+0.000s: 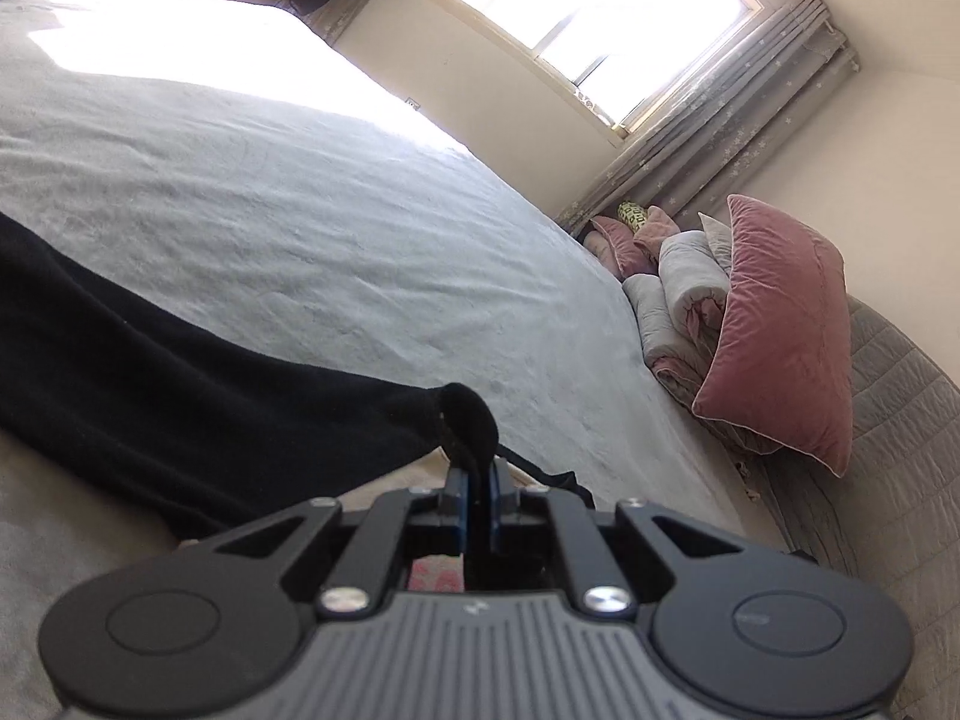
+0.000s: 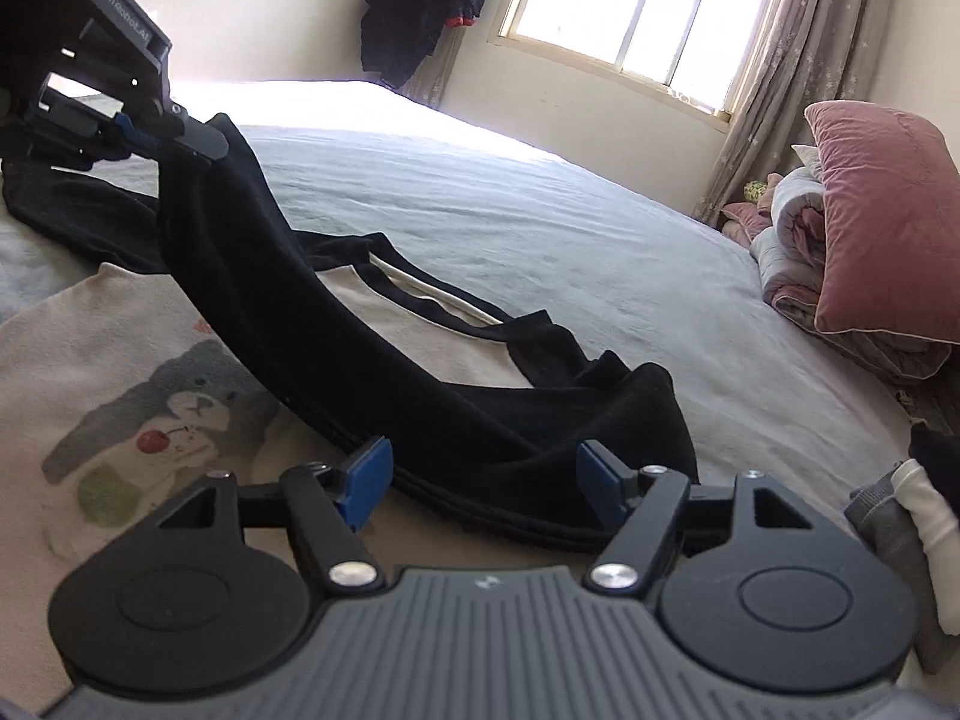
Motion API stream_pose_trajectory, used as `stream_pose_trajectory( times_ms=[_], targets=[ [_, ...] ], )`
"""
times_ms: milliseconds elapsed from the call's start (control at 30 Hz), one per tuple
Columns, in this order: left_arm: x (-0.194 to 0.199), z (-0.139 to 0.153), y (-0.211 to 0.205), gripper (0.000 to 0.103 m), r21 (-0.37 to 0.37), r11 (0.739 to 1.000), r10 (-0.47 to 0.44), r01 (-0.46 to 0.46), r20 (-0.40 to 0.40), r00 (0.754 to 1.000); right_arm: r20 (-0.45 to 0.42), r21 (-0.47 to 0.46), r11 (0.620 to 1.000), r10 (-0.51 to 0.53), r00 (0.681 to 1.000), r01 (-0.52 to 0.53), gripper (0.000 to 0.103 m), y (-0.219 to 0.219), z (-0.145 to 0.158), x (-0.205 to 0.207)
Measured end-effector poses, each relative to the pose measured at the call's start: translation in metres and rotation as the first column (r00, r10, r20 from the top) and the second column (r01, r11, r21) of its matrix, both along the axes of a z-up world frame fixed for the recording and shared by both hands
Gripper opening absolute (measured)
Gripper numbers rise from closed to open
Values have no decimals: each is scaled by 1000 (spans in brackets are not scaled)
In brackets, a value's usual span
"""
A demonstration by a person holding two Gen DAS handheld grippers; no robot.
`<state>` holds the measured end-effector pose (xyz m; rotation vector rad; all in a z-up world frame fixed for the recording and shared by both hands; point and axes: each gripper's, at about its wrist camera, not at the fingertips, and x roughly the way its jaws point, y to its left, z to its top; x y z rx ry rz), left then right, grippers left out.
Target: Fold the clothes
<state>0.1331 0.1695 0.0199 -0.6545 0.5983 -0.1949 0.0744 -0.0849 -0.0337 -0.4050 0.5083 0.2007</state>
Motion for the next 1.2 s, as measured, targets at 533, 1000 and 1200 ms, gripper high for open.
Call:
stream_pose_trajectory(
  times_ms=[533,1000,1200],
  targets=[
    [20,68,19,6,27,1000,10,-13,118,993,-59,43,997,-62,996,65,71,-72,11,48],
    [41,-34,69,7,218,971,125,-101,-102,987,-330,576,782,-42,943,236,57,-120,12,150],
    [45,-43,71,7,199,976,115,-91,-109,987,-298,569,780,-98,949,259,5,-113,1,155]
  ],
)
